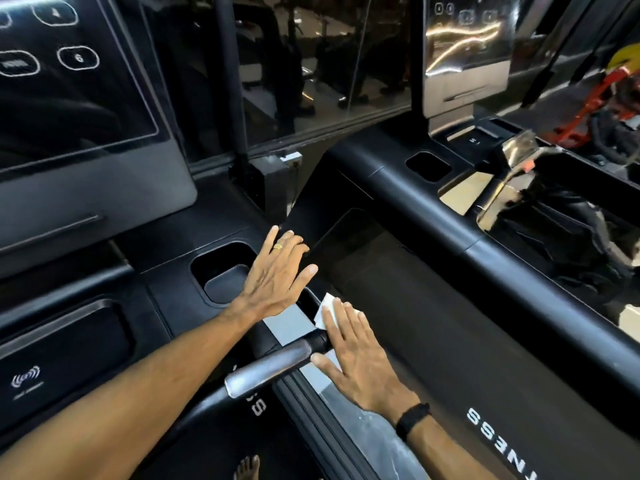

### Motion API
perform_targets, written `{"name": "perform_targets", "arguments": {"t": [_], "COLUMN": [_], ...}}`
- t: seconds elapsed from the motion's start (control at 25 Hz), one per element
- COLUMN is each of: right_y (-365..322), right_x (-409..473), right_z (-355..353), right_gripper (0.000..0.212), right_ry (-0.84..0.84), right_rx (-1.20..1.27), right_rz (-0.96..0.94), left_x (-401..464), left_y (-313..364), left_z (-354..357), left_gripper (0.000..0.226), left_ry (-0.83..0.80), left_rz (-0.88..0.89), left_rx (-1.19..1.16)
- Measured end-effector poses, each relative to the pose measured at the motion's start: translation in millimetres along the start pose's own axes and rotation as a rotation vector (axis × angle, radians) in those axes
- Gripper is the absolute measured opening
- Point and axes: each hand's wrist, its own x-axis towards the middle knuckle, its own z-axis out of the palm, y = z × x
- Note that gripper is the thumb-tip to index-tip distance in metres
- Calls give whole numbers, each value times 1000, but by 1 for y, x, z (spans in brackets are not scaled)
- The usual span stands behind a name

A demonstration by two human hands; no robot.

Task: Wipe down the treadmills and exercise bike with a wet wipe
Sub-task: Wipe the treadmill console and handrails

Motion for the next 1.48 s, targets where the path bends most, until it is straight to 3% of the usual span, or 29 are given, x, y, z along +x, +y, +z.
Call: {"name": "perform_targets", "arguments": {"t": [0.36, 0.72, 0.92, 1.12, 1.28, 1.4, 1.48], "right_y": [-31, -131, -173, -180, -163, -135, -106], "right_x": [-13, -11, -13, -27, -34, -33, -29], "right_z": [11, -4, 1, 22, 30, 31, 34], "right_gripper": [97, 102, 108, 109, 108, 95, 100], "right_ry": [43, 0, 26, 109, 175, 208, 185], "right_rx": [-67, -29, -120, -151, -94, -81, -74], "right_rz": [-259, -505, -610, -510, -444, -315, -205], "left_x": [-54, -121, -156, -182, -179, -188, -193], "left_y": [43, 33, 34, 49, 45, 41, 38], "left_z": [-42, -130, -161, -162, -155, -149, -146], "left_gripper": [52, 59, 47, 36, 39, 42, 48], "left_ry": [103, 174, 69, 24, -9, -37, -65], "left_rz": [-230, -528, -642, -679, -672, -611, -578], "left_rx": [57, 249, 392, 334, 362, 423, 448]}}
